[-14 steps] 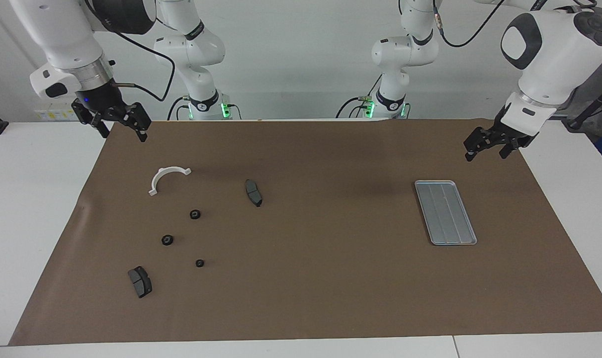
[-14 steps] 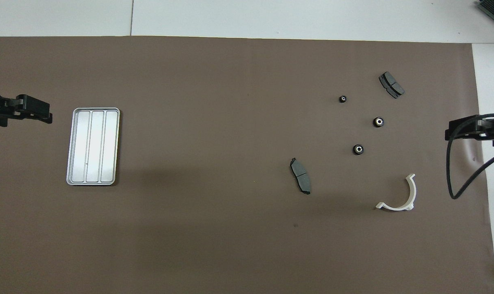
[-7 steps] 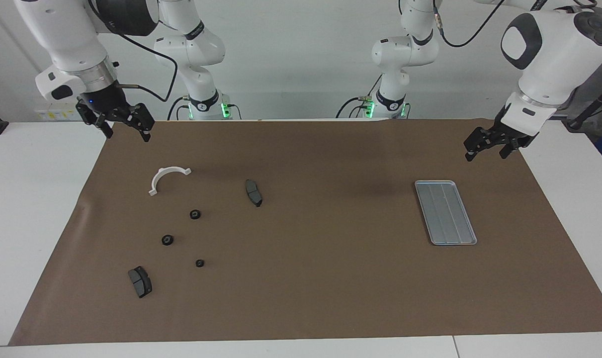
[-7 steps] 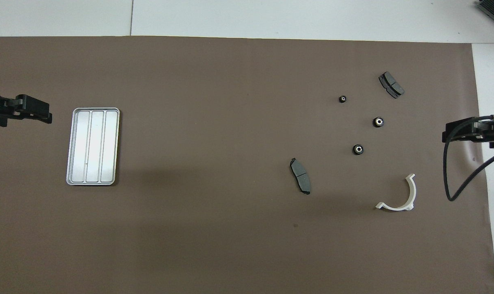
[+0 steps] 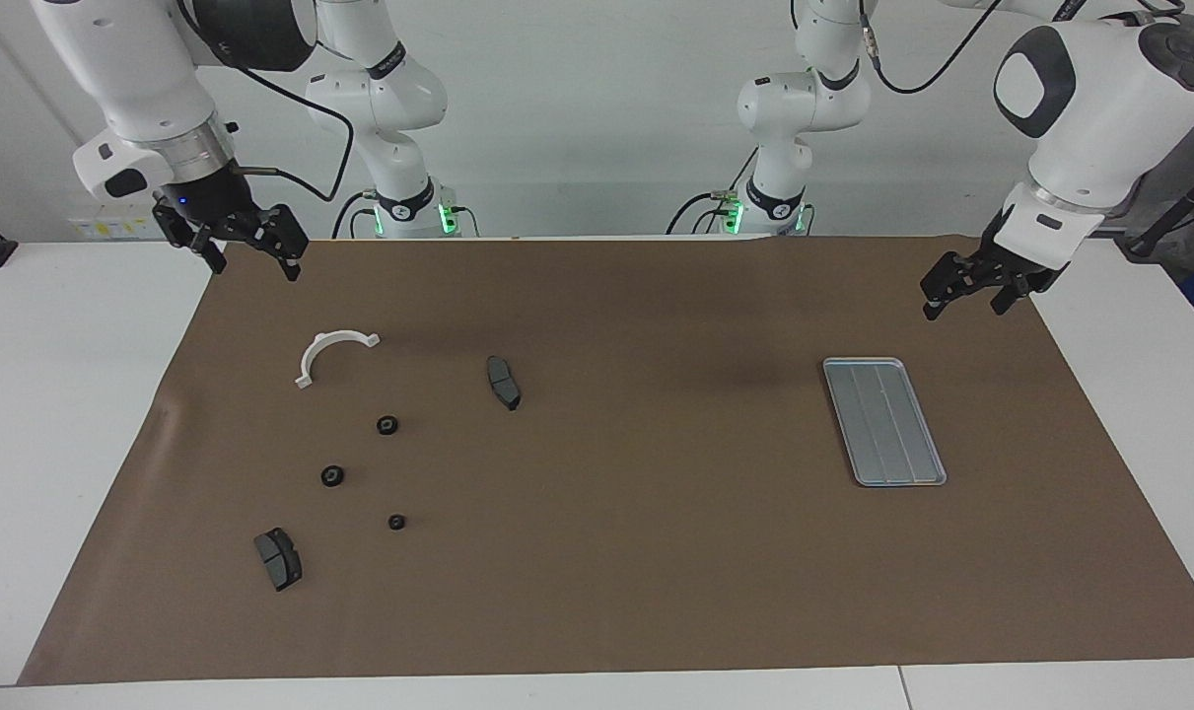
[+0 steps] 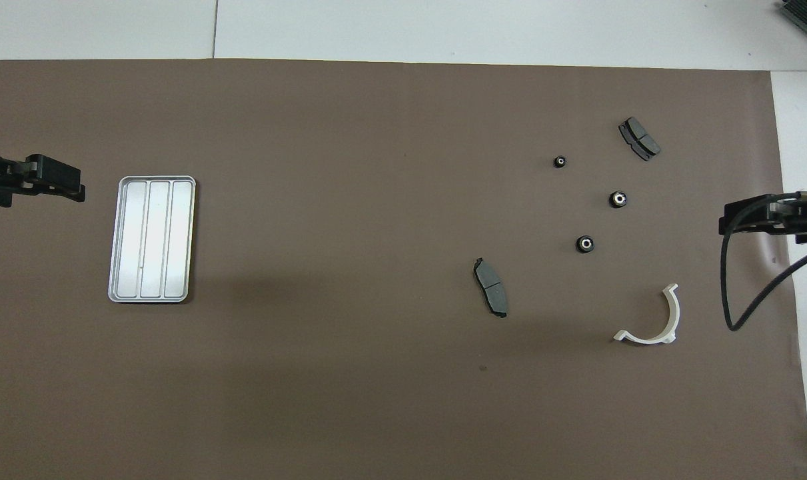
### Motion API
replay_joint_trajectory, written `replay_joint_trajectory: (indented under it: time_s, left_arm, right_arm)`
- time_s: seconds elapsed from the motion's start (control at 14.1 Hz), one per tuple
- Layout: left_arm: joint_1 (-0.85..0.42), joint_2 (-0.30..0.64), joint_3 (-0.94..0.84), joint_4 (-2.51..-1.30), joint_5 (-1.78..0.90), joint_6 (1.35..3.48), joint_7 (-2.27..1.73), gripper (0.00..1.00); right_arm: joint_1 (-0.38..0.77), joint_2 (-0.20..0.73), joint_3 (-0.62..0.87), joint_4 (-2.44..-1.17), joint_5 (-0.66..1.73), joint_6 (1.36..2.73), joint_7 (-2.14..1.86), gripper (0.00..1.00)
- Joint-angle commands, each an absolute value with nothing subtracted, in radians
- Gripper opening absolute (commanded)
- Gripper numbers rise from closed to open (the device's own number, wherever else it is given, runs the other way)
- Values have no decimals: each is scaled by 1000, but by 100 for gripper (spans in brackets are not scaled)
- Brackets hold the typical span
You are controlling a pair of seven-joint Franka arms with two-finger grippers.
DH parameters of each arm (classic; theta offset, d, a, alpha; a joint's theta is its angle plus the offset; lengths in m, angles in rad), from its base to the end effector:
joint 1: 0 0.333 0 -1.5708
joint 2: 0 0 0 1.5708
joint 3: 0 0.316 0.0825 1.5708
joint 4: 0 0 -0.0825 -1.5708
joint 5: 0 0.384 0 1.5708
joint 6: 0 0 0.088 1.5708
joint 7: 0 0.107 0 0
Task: Pick bearing gear from pile to tray
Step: 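Reach the right gripper down and grasp a black bearing gear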
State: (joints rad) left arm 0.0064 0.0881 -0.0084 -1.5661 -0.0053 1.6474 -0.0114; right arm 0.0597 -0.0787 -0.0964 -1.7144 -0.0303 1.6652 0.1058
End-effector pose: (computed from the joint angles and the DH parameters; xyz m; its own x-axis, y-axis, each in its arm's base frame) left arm 0.5868 -0.0015 0.5831 0.9999 0.0098 -0.0069 0.0099 -0.9999 0.0059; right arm 0.5366 -0.0246 0.6074 0.9898 -0.1391 0.0313 -0.1397 -0.9900 0.0195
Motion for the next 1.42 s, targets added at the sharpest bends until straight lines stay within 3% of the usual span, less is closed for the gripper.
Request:
replay_joint_trajectory:
  time_s: [0.0,0.78,1.35]
  left_arm:
    - [5,57,-6,-1601,14,1661,-8,100]
    - [5,57,-6,-1601,14,1661,-8,100]
    - [6,57,-6,-1601,14,1661,-9,100]
  right_arm:
    - [63,-65,-91,-1747,-32,1741,87,100]
    - [71,227,-84,-1747,6,2084,26,100]
    - [74,432,23,-1738,20,2382,58,100]
